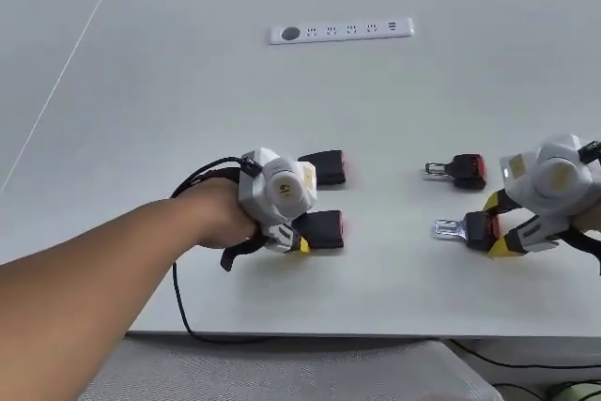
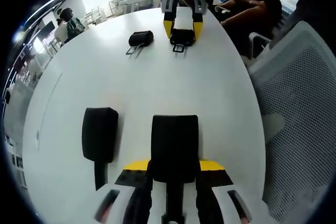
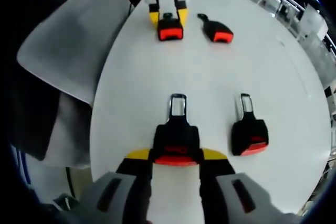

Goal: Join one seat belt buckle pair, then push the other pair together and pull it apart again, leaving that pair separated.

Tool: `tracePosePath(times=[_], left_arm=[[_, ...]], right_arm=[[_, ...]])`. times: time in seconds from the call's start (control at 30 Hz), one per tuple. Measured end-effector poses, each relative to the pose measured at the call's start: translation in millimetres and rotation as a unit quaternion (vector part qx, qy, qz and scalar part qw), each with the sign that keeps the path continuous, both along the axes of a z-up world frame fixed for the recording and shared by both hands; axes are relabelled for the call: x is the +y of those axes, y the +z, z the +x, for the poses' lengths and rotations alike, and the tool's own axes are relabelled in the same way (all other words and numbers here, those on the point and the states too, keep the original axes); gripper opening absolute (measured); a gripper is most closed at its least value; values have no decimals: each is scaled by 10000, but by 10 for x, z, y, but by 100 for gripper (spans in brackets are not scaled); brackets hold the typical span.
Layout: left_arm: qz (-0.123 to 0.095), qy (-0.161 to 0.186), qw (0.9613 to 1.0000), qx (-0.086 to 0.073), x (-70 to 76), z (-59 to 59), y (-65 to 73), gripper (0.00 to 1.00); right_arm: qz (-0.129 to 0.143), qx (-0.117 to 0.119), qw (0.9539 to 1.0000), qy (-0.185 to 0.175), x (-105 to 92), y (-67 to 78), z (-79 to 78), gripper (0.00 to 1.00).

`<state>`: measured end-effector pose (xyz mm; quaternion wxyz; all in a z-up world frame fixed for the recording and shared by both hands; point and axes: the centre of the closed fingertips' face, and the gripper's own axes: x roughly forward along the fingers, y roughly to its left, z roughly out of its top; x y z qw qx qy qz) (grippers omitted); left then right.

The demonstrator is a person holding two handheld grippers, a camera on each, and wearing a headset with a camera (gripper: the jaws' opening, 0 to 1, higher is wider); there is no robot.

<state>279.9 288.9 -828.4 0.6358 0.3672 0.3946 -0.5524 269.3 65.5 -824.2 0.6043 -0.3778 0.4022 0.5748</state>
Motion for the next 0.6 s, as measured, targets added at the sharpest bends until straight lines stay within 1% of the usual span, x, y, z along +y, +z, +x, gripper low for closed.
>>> tracePosePath(times=[0.13, 0.33, 0.47, 0.6], left_arm=[[-4, 3, 10000, 2, 0, 4, -1, 32], [-5, 3, 10000, -2, -2, 6, 4, 32], [-2, 12, 10000, 3, -2, 5, 4, 32], [23, 4, 10000, 0, -9, 1, 5, 32]], right_arm=[[69, 0, 9999, 98, 144, 3, -22, 33], [144, -65, 9996, 237, 377, 13, -46, 33], [179, -117, 9995, 227, 524, 12, -13, 33], [197, -173, 9992, 318, 664, 16, 4, 33]])
